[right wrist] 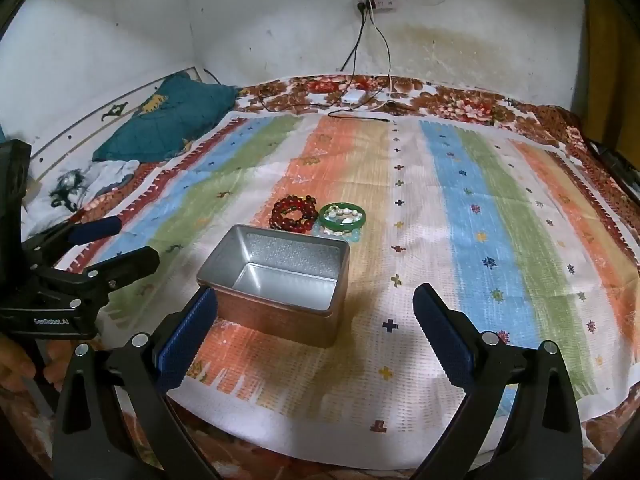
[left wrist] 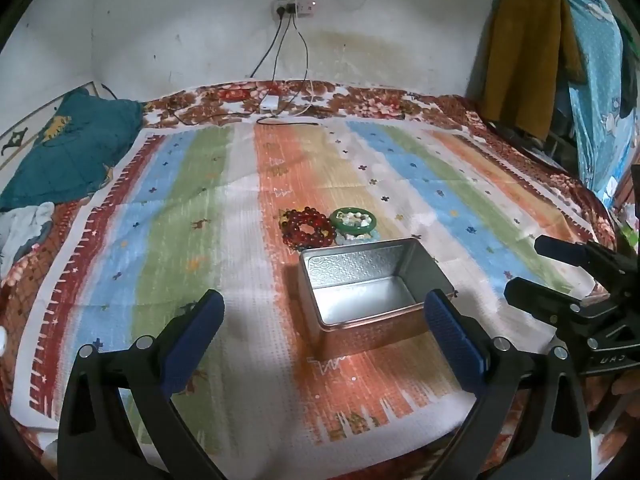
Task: Organize jewelry
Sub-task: 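Move both tools toward the bracelets beside the silver tin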
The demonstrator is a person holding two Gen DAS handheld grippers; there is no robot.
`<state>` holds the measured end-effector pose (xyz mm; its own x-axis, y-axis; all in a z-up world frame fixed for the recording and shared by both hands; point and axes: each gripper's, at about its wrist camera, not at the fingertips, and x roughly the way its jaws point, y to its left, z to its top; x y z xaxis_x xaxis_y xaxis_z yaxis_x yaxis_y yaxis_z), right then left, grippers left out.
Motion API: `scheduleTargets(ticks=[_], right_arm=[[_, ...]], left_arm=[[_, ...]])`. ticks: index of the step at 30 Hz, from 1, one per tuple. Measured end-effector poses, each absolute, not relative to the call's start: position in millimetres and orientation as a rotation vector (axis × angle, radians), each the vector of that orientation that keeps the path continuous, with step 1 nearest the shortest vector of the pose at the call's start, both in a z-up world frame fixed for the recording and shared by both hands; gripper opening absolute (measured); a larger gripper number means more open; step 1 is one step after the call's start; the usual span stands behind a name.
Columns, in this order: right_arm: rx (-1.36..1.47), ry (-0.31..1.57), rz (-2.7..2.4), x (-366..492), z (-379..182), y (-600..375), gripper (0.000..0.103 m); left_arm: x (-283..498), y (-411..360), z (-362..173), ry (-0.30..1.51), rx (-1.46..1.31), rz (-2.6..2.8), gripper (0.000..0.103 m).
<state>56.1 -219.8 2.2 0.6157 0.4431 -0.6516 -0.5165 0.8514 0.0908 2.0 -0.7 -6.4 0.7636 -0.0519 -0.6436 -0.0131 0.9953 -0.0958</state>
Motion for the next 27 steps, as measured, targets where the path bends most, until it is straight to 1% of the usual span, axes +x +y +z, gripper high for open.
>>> scheduleTargets(ticks=[27], right_arm=[[-0.11,0.756,0.554,64.1,-3.5,-215.2,0.099]], left_arm=[[0.4,7.0,-11.3,0.734,-0.118,-0.004,0.097]])
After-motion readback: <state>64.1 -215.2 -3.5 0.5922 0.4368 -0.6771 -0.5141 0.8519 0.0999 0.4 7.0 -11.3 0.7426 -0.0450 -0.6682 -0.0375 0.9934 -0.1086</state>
